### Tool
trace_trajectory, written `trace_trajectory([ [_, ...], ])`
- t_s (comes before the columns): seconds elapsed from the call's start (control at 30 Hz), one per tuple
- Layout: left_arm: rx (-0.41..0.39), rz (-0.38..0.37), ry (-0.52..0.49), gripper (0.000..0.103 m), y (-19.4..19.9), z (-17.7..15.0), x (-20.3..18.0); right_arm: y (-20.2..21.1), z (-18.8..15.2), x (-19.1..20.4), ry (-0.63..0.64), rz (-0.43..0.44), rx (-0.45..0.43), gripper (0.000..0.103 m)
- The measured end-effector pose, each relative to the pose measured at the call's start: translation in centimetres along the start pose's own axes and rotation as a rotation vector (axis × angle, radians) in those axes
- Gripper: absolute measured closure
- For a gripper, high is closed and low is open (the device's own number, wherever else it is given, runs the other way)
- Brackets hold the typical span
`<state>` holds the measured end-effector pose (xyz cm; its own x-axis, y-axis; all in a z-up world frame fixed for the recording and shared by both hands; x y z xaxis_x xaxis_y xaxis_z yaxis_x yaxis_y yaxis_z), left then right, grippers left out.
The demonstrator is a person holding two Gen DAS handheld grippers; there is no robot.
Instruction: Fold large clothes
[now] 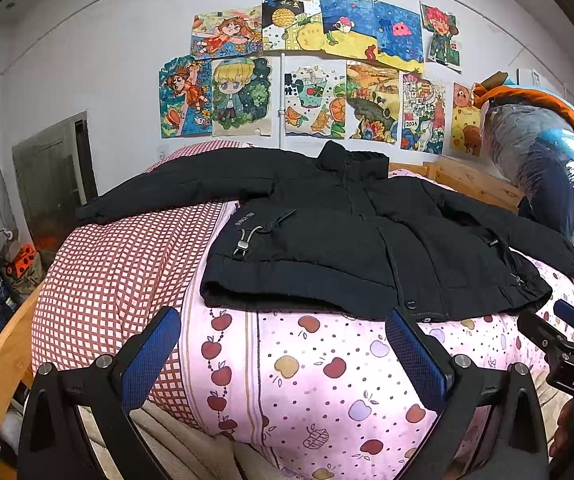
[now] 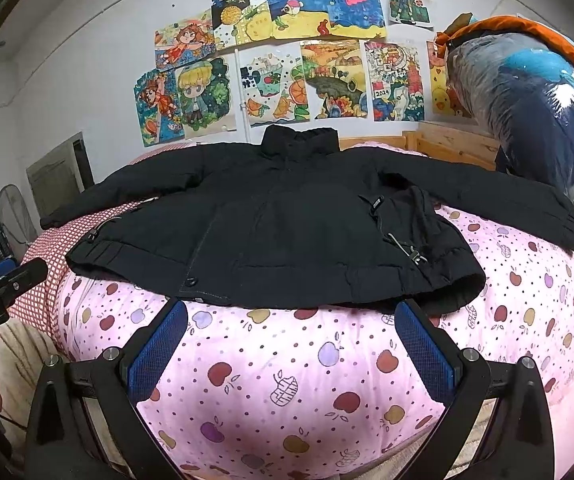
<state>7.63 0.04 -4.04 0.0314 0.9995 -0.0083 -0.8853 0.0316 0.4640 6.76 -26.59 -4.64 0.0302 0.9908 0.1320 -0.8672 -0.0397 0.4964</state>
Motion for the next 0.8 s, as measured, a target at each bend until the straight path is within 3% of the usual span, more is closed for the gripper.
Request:
trace_trajectory([
  [0.23, 0.022, -0.002, 0.003, 0.000, -0.5, -0.1, -0.2, -0.2, 0.0, -0.3, 0.003, -0.012, 0.007, 0.001],
  [0.43, 0.087, 0.075, -0.044, 0.000, -2.4, 0.3, -0.2, -1.4, 0.0, -1.5, -0.044, -0.044, 0.076, 0.001],
  [0.8, 0.078, 0.013, -0.139, 0.000, -5.8, 4.7, -3.6, -3.5, 3.4, -5.8, -0.033, -0.182, 0.111, 0.001],
])
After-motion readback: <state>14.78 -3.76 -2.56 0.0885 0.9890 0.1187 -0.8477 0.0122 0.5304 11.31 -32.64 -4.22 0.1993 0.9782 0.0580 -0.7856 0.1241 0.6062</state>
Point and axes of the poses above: each gripper's, at about its wrist camera, not at the fingertips, and y roughly against the way its jaws point, x to its left, z to its top, the point moved 10 cm from there along -y, roughly the way its jaws point
